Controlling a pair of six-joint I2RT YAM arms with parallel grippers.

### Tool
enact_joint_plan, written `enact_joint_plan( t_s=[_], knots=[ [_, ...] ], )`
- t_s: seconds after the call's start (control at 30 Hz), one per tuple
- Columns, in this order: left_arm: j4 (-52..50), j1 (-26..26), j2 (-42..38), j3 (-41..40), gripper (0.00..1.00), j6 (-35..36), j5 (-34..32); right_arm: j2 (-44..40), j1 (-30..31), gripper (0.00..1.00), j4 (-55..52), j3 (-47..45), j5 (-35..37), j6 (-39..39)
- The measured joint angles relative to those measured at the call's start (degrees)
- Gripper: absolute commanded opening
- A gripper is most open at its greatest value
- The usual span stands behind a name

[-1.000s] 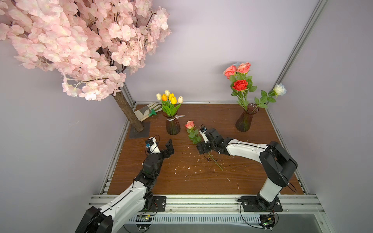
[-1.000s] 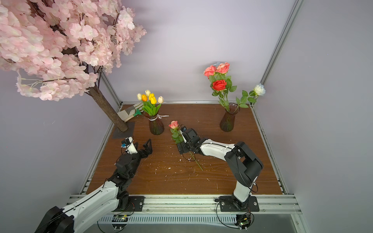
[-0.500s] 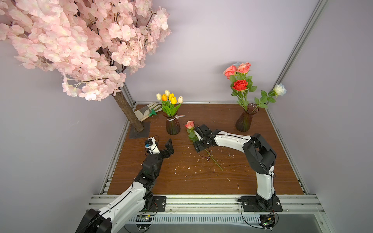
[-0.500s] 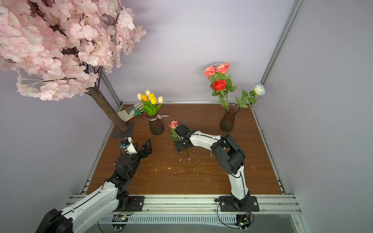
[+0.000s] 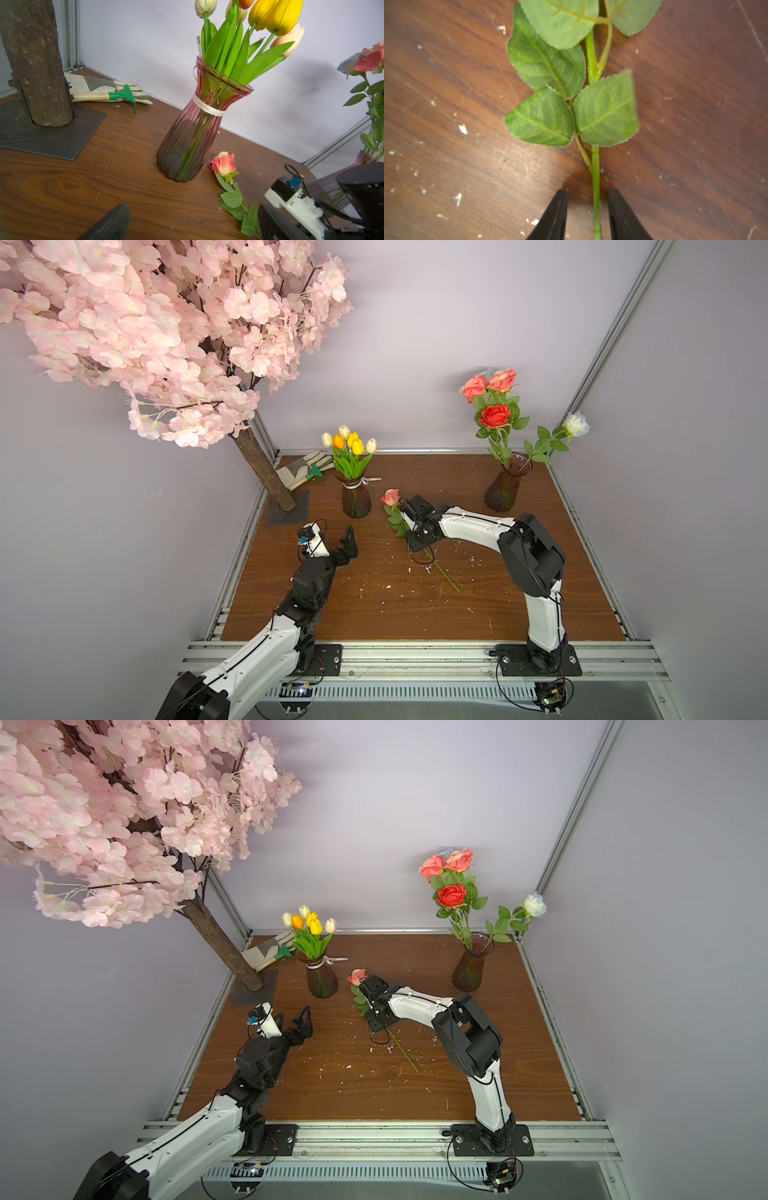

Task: Arrange the flowers in different vases according to their variety
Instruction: Pick up the flower at the center of the board.

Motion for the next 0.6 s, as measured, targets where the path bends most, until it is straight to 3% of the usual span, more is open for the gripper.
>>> enact_joint_plan(
  t_s=[0.1,0.17,0.6],
  knots=[
    [-0.02,0.0,0.0,0.0,1.0,0.0,0.0,0.57,0.0,0.16,-1.11,1.05,-0.04,-0.44],
    [-0.02,0.0,0.0,0.0,1.0,0.0,0.0,1.07,0.0,0.0,-1.86,1.77,-0.04,-0.59],
    [0.0,0.0,0.0,0.0,1.0,0.0,0.02,-1.05,0.04,0.0,-1.46,-0.07,0.5,-1.07]
  ],
)
